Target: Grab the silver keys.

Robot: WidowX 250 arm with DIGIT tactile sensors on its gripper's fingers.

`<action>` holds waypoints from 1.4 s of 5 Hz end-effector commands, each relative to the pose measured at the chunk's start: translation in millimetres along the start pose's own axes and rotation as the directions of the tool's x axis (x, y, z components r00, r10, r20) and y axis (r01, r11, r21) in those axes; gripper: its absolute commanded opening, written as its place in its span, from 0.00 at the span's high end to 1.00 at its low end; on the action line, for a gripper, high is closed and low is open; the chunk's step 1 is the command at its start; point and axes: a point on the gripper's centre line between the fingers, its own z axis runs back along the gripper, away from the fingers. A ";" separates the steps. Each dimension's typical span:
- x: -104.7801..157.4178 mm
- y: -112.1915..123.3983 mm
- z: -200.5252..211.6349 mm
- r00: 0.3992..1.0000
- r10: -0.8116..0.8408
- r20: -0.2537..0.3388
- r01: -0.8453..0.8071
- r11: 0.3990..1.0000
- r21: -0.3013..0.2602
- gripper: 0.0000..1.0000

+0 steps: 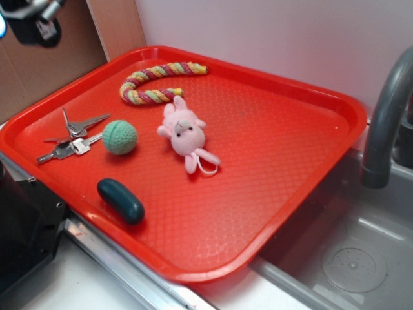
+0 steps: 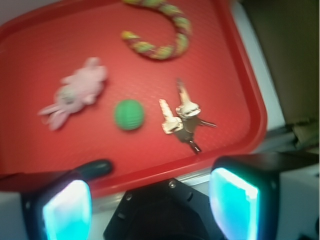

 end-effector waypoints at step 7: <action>32.5 36.7 -137.1 0.951 0.267 -0.157 -0.266 0.964 0.024 1.00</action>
